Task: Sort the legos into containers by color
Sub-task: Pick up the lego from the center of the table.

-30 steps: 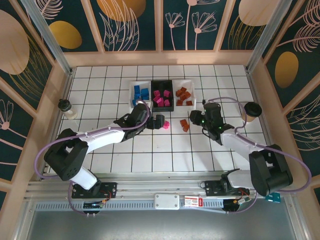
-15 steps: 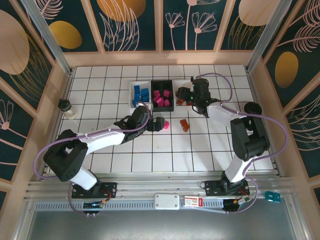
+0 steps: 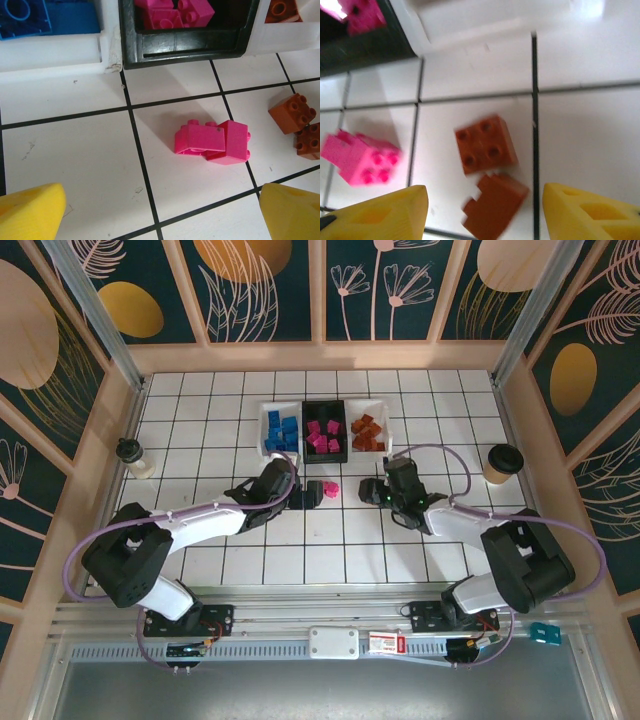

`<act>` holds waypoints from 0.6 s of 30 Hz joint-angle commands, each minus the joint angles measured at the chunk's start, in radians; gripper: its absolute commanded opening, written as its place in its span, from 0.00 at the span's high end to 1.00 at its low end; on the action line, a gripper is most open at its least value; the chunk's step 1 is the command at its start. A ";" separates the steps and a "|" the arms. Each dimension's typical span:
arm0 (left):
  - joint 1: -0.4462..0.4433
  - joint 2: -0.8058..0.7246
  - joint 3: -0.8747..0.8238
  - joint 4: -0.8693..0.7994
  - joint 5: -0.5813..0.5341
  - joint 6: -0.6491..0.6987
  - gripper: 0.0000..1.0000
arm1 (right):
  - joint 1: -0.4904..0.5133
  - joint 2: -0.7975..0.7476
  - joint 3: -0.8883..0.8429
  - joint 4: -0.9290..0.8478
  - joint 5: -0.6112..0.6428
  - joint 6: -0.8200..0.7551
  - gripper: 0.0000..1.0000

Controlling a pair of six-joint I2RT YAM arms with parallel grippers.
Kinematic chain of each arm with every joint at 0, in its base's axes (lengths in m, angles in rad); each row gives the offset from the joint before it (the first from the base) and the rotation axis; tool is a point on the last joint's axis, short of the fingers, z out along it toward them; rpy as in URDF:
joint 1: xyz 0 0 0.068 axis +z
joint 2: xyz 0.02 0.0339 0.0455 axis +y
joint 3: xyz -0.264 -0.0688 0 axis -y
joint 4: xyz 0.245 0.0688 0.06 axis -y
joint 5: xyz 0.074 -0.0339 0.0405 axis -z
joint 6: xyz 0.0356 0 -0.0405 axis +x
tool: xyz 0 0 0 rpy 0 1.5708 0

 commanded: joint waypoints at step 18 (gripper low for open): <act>-0.004 -0.041 -0.017 -0.001 -0.033 -0.019 0.01 | 0.010 -0.105 0.038 -0.033 0.011 -0.050 0.78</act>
